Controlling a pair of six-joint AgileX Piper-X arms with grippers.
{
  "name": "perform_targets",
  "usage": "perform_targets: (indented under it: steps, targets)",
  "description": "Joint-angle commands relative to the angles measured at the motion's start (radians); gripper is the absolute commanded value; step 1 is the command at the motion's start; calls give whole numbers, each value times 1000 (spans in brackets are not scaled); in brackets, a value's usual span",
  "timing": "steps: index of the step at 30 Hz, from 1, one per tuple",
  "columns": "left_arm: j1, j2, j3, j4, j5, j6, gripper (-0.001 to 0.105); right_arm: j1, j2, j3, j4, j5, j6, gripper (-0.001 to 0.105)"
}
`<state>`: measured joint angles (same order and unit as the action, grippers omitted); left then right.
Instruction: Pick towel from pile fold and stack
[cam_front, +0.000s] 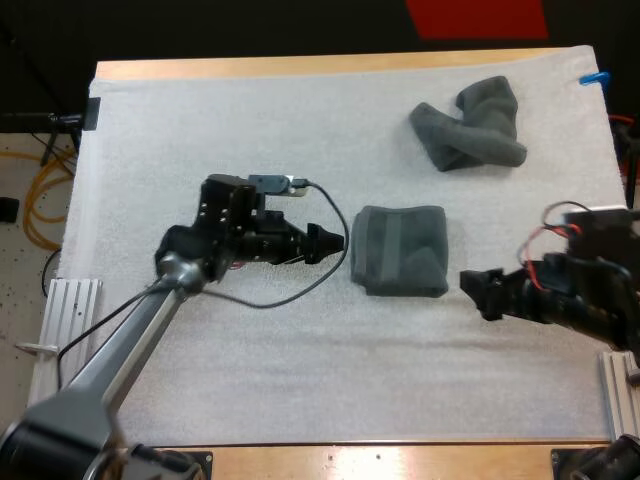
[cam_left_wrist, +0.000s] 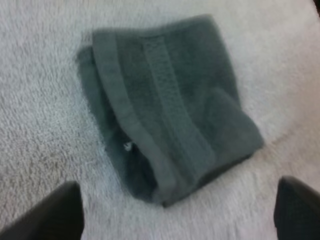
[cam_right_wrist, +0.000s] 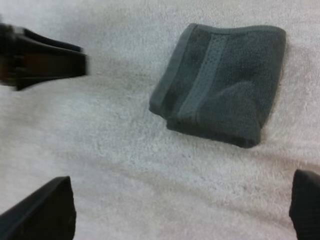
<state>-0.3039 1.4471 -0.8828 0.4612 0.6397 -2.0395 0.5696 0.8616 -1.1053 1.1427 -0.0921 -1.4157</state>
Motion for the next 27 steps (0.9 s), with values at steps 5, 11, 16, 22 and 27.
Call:
perform_targets:
  steps: [5,11,16,22,27]
  targets:
    - [-23,123,-1,-89,35,-56,75,1,-68,0,7,14,53,84]
    - [-90,248,-9,-156,31,-125,75,1,-100,0,56,37,76,84]
    - [-145,329,-35,-197,16,-202,75,1,-100,0,95,39,76,84]
    - [-197,373,-108,-172,-5,-256,75,1,-100,0,97,39,76,84]
    - [-241,411,-183,-89,-14,-263,74,1,-100,0,97,39,78,84]
